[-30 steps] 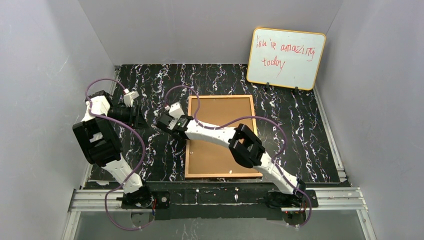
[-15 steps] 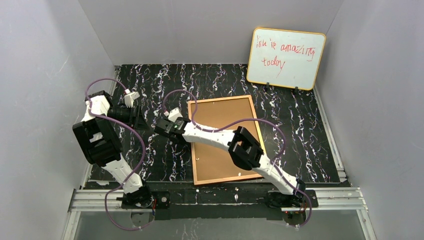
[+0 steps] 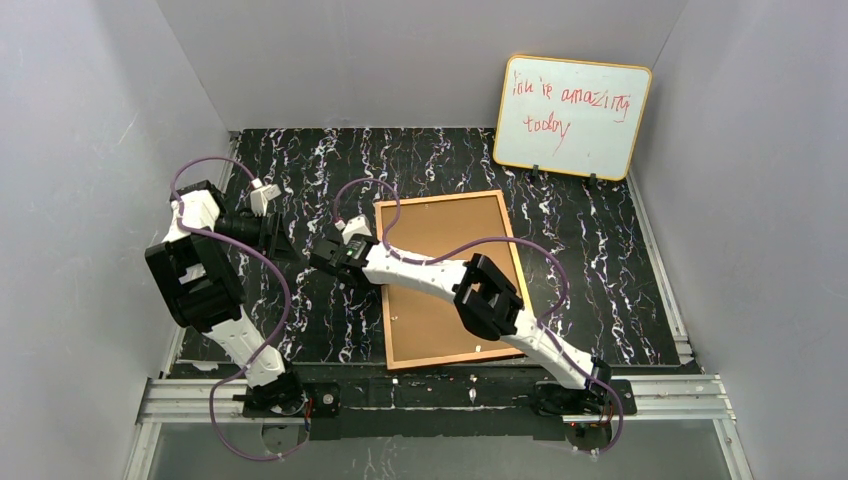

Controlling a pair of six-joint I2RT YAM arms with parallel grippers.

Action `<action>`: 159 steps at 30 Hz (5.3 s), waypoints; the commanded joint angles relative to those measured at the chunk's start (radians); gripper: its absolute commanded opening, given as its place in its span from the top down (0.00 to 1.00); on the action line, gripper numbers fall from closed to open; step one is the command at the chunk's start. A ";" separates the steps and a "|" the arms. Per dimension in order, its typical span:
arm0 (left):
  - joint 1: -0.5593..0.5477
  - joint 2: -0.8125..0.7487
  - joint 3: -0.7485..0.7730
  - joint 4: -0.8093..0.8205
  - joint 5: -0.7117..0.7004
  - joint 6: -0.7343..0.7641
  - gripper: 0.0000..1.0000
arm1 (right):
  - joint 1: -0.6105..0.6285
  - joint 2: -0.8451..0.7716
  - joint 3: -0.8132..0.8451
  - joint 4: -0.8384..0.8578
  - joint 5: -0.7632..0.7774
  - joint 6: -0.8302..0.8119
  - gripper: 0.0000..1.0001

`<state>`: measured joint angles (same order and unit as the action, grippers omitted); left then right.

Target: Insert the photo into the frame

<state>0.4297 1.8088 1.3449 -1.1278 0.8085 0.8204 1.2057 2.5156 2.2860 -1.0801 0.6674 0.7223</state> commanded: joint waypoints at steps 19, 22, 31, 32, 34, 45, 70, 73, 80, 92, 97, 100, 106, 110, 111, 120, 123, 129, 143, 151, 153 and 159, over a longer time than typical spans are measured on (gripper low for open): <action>0.001 -0.010 -0.005 -0.051 0.056 0.007 0.37 | -0.106 -0.354 0.036 0.445 -0.466 0.204 0.99; 0.001 -0.023 0.023 -0.085 0.075 0.007 0.38 | -0.128 -0.406 -0.004 0.554 -0.546 0.257 0.99; -0.046 -0.125 0.245 -0.084 0.186 -0.205 0.41 | -0.202 -0.523 -0.160 0.816 -0.722 0.427 0.99; -0.068 -0.145 0.256 -0.025 0.179 -0.259 0.41 | -0.216 -0.549 -0.233 0.880 -0.743 0.451 0.99; -0.126 -0.193 0.265 0.084 0.151 -0.393 0.41 | -0.239 -0.583 -0.292 0.942 -0.769 0.486 0.99; -0.393 -0.193 0.316 0.325 -0.058 -0.617 0.42 | -0.357 -0.725 -0.557 1.068 -0.905 0.581 0.99; -0.723 0.048 0.580 0.329 -0.260 -0.674 0.42 | -0.501 -0.846 -0.327 0.278 -0.744 -0.041 0.42; -0.732 0.059 0.588 0.328 -0.261 -0.678 0.42 | -0.501 -0.854 -0.312 0.230 -0.694 -0.075 0.45; -0.735 0.041 0.540 0.326 -0.272 -0.659 0.42 | -0.502 -0.884 -0.256 0.108 -0.468 -0.177 0.49; -0.716 -0.003 0.395 0.321 -0.270 -0.588 0.42 | -0.545 -1.049 -0.549 0.128 -0.347 -0.235 0.54; -0.688 0.022 0.376 0.264 -0.271 -0.514 0.41 | -0.592 -1.121 -0.691 0.204 -0.444 -0.208 0.62; -0.645 0.035 0.341 0.255 -0.280 -0.474 0.41 | -0.621 -1.170 -0.804 0.269 -0.509 -0.183 0.65; -0.531 0.064 0.259 0.253 -0.293 -0.389 0.41 | -0.678 -1.258 -1.006 0.437 -0.639 -0.108 0.68; -0.481 0.074 0.196 0.251 -0.332 -0.307 0.41 | -0.694 -1.279 -1.111 0.544 -0.726 -0.077 0.68; -0.472 0.074 0.175 0.255 -0.343 -0.294 0.41 | -0.696 -1.279 -1.133 0.570 -0.742 -0.072 0.68; -0.396 0.058 0.069 0.280 -0.396 -0.246 0.39 | -0.699 -1.209 -1.298 0.825 -0.849 -0.043 0.68; -0.367 0.043 0.024 0.301 -0.424 -0.220 0.39 | -0.699 -1.170 -1.337 0.922 -0.879 -0.027 0.68; -0.301 0.056 -0.021 0.291 -0.413 -0.150 0.37 | -0.698 -1.021 -1.336 1.025 -0.947 0.015 0.68; -0.252 0.009 -0.098 0.303 -0.334 -0.143 0.27 | -0.690 -0.828 -1.390 1.217 -0.921 0.054 0.58; -0.223 0.008 -0.092 0.268 -0.307 -0.109 0.26 | -0.689 -0.810 -1.380 1.179 -0.943 -0.023 0.39; -0.220 0.002 -0.083 0.258 -0.291 -0.105 0.24 | -0.689 -0.814 -1.379 1.169 -0.933 -0.023 0.38; -0.212 -0.031 -0.084 0.252 -0.233 -0.105 0.02 | -0.693 -0.867 -1.323 1.033 -0.841 -0.063 0.03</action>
<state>0.2077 1.8503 1.2526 -0.8410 0.5018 0.7048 0.5121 1.7111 0.8993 0.0490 -0.2535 0.7174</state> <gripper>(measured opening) 0.941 0.853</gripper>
